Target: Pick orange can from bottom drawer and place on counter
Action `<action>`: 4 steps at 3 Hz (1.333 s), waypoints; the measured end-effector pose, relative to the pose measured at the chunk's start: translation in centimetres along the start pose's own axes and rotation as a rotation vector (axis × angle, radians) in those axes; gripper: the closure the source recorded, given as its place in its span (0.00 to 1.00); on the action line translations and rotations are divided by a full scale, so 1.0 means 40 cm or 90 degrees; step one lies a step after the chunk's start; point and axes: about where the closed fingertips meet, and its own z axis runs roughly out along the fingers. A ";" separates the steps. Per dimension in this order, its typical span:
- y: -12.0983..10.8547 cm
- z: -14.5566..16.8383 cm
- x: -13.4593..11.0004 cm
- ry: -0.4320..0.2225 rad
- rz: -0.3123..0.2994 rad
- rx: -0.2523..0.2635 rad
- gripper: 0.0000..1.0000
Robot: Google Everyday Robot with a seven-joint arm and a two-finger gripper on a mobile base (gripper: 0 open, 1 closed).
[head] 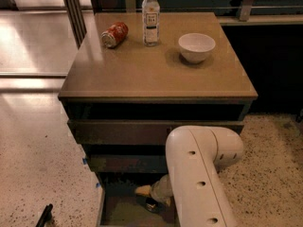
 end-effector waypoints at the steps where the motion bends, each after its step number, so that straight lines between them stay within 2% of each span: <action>1: -0.010 0.018 -0.006 0.001 0.010 0.005 0.00; 3: -0.042 0.043 -0.005 0.011 0.029 0.018 0.00; 4: -0.055 0.058 -0.001 0.029 0.027 0.024 0.18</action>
Offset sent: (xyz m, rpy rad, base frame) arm 0.0033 -0.0091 -0.0228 -0.0175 0.0358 -0.0405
